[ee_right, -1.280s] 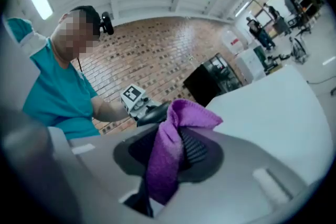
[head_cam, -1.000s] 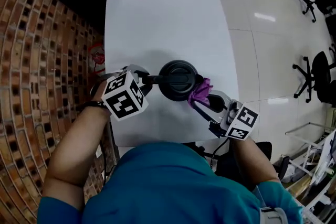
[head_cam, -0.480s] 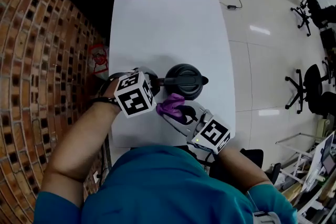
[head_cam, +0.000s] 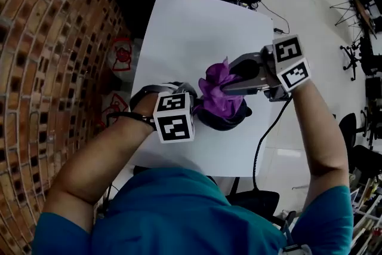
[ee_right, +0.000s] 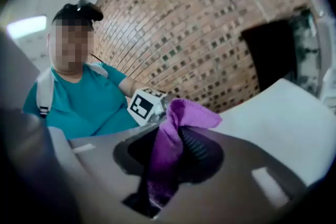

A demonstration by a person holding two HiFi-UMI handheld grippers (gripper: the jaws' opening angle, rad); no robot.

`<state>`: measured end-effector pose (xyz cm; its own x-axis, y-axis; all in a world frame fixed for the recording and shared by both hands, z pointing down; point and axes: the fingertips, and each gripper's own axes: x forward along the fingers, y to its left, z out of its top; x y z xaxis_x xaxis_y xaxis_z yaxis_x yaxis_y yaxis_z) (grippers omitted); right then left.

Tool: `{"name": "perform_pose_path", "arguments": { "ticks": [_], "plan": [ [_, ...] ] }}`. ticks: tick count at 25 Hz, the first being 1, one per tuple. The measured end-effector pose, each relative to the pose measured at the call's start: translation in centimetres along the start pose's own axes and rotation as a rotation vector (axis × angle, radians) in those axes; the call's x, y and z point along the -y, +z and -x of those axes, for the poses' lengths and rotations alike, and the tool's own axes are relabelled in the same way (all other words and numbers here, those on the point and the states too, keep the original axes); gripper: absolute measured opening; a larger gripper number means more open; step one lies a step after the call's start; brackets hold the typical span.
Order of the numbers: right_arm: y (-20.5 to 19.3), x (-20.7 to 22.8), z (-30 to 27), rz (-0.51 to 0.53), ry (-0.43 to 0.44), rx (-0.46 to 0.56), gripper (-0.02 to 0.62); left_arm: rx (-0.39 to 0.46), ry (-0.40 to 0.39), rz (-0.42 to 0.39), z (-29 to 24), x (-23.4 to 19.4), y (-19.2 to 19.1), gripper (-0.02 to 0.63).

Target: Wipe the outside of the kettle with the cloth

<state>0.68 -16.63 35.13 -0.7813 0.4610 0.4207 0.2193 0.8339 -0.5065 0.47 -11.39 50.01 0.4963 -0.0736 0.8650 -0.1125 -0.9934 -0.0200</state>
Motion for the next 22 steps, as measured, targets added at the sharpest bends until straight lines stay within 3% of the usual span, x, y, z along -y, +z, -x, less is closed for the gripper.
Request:
{"name": "perform_pose_path", "arguments": {
  "ticks": [5,7,9,11,14,22],
  "plan": [
    [-3.7,2.8,-5.4,-0.231,0.399,-0.318,0.097,0.004,0.008,0.025,0.2,-0.2,0.2,0.132],
    [-4.6,3.1,-6.9,-0.319,0.509,-0.389,0.098,0.004,0.005,0.040,0.2,-0.2,0.2,0.132],
    [-5.6,3.8,-7.2,-0.386,0.556,-0.408,0.098,0.015,0.006,0.063,0.2,-0.2,0.3,0.132],
    [-6.3,4.9,-6.6,-0.428,0.550,-0.370,0.098,0.024,0.011,0.085,0.2,-0.2,0.3,0.132],
    [-6.5,6.2,-4.5,-0.444,0.495,-0.227,0.098,0.022,0.014,0.095,0.1,-0.3,-0.1,0.132],
    [-9.8,6.2,3.9,-0.418,0.194,0.252,0.098,0.010,0.002,0.124,0.4,-0.3,-0.4,0.132]
  ]
}}
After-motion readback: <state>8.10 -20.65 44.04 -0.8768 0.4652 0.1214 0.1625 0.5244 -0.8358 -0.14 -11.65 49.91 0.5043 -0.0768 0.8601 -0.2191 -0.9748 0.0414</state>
